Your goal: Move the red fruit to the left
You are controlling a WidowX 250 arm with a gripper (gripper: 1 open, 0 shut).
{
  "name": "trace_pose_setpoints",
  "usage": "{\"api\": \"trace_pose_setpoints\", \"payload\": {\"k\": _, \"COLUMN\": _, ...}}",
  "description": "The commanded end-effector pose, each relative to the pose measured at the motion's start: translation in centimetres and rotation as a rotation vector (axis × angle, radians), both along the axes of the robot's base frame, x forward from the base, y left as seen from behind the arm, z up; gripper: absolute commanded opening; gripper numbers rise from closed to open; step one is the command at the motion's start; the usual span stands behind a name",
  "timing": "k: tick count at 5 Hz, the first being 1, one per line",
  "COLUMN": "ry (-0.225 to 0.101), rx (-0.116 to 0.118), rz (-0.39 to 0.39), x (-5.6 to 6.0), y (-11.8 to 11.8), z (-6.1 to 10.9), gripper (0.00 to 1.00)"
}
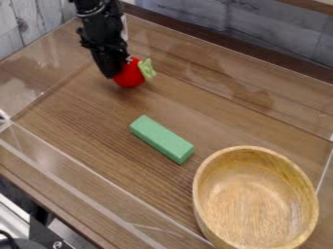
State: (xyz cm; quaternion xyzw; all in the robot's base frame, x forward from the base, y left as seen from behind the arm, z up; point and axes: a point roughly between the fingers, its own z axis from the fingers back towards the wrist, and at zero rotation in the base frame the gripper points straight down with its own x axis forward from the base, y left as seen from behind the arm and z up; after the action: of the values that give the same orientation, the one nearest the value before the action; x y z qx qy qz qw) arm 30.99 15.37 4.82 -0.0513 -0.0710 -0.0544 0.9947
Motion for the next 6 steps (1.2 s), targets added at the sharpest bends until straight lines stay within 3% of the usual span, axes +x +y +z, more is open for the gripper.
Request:
{"api": "trace_pose_setpoints", "payload": {"k": 1, "ry": -0.041, "rx": 0.014, "rz": -0.031, "x": -0.1, "y": 0.6, "z": 1.9, "gripper": 0.0}}
{"api": "trace_pose_setpoints", "payload": {"k": 3, "ry": -0.045, "rx": -0.015, "rz": -0.04, "x": 0.4, "y": 0.3, "z": 4.3, "gripper": 0.0}}
{"api": "trace_pose_setpoints", "payload": {"k": 5, "ry": -0.043, "rx": -0.031, "rz": 0.013, "x": -0.1, "y": -2.0, "z": 2.1, "gripper": 0.0}}
{"api": "trace_pose_setpoints", "payload": {"k": 6, "ry": -0.034, "rx": -0.03, "rz": -0.085, "x": 0.0, "y": -3.0, "z": 2.1, "gripper": 1.0}}
